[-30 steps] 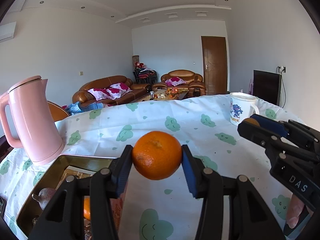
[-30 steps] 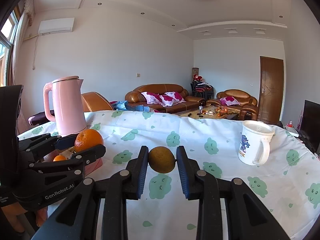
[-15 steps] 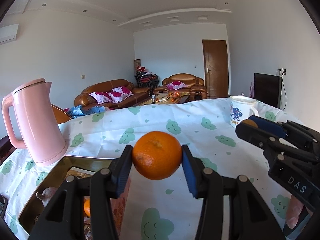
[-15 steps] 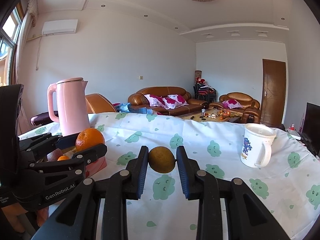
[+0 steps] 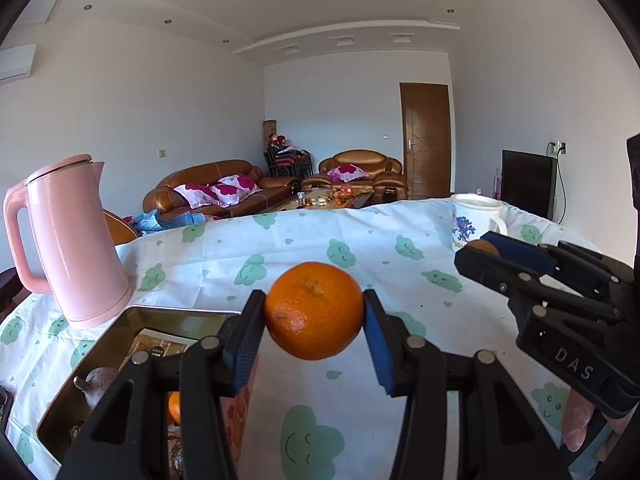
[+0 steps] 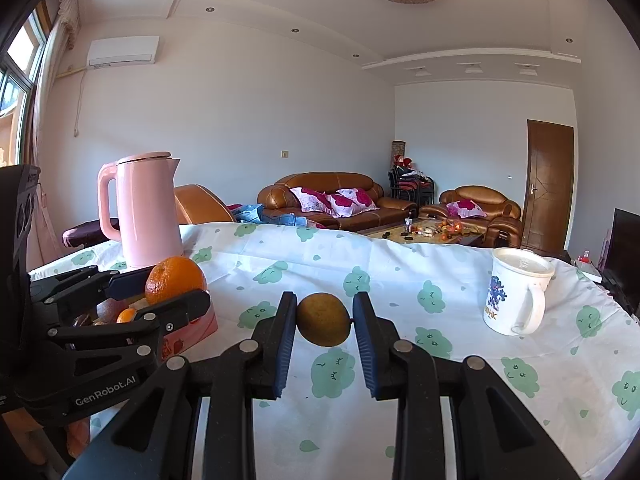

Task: Organize fruits
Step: 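Lift and carry the yellow citrus with the right tool while the left tool carries the orange toward the tin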

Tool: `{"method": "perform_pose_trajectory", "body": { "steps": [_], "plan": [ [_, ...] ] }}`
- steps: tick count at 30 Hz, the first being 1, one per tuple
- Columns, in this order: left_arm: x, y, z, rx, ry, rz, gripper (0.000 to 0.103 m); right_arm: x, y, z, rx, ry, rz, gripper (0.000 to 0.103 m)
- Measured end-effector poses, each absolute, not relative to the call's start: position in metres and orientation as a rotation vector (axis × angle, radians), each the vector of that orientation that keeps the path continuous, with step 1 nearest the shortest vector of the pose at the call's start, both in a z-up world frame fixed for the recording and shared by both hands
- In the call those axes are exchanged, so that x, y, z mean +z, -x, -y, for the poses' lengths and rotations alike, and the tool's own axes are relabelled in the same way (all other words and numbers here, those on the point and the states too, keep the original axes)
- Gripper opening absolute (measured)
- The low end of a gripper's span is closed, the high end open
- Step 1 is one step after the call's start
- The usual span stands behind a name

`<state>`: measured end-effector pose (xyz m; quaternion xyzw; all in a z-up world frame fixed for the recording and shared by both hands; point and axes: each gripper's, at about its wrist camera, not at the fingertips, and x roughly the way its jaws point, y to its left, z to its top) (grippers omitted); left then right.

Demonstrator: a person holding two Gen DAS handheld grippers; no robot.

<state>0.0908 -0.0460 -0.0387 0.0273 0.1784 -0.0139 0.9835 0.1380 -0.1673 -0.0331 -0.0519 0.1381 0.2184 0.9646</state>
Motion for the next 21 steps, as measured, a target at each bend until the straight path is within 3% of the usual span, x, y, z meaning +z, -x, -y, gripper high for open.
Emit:
{"method": "perform_pose_trajectory", "body": {
  "steps": [21],
  "plan": [
    [-0.039,-0.066,0.035,-0.027,-0.044,-0.354,0.05,-0.032,-0.12,0.146,0.482,0.129,-0.256,0.031]
  ]
}}
